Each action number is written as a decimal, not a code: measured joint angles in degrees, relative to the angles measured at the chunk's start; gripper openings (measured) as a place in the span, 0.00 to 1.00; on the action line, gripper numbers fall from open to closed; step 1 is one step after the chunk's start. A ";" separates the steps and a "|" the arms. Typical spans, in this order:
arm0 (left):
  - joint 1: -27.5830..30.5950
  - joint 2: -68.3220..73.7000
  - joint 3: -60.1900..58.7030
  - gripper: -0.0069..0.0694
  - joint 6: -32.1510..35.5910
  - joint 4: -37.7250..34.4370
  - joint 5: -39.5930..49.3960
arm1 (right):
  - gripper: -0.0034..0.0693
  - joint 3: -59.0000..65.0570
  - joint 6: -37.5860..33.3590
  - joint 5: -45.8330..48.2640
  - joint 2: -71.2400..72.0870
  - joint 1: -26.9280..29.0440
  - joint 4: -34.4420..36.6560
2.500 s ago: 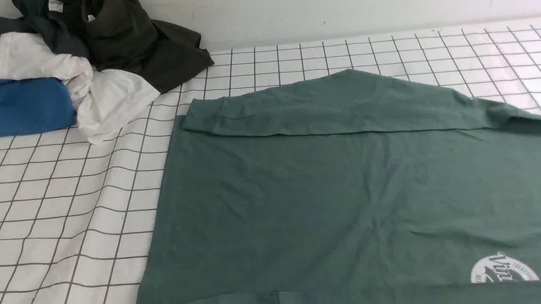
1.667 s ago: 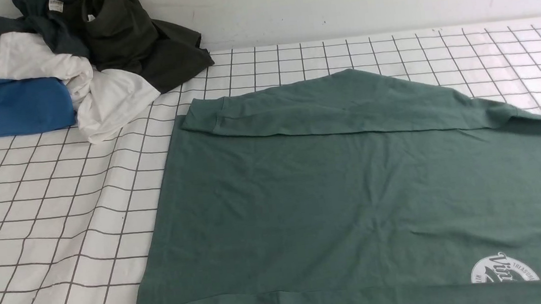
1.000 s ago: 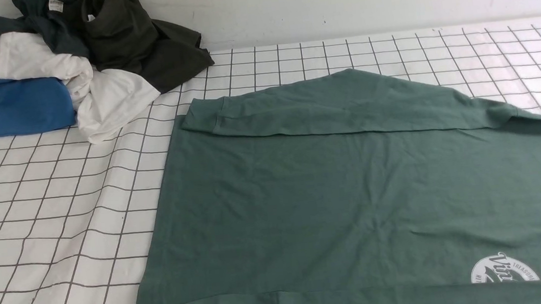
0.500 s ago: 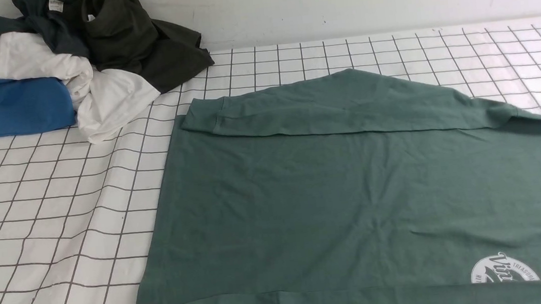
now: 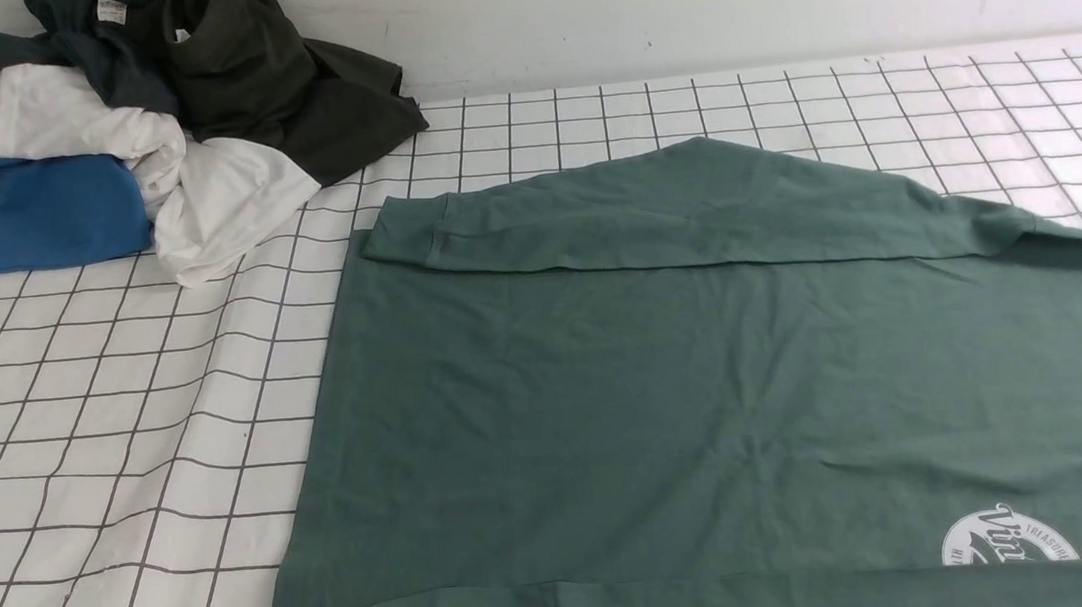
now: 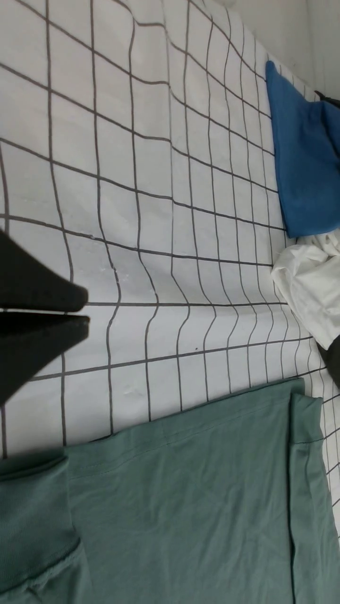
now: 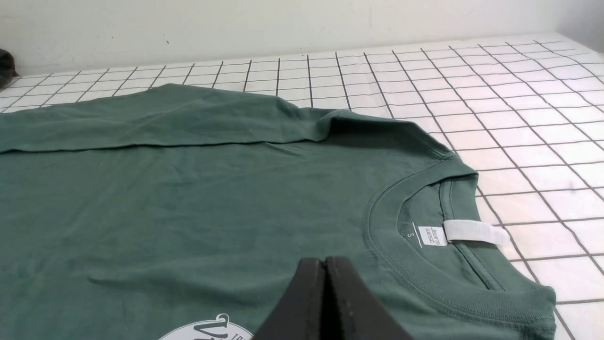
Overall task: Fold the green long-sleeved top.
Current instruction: Use the left arm to clamp the cuff closest to it
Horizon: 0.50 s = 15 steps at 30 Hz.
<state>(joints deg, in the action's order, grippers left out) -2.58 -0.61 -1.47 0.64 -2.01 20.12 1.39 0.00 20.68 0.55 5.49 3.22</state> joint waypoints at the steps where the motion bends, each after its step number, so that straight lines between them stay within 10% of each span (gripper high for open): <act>1: 0.00 0.00 0.00 0.08 -0.64 -1.43 -0.15 | 0.03 0.00 0.00 0.00 0.00 0.00 0.05; 6: 0.00 0.00 -0.05 0.08 -10.07 -15.01 -1.46 | 0.03 0.00 0.00 0.00 0.00 0.00 2.89; 15: 0.00 0.00 -0.05 0.08 -18.82 -35.92 -2.52 | 0.03 0.10 7.75 0.42 0.00 0.00 33.92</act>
<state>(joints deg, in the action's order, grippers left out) -2.58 -0.61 -1.52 -18.18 -37.93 17.60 1.49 7.75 21.10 0.55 5.49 37.14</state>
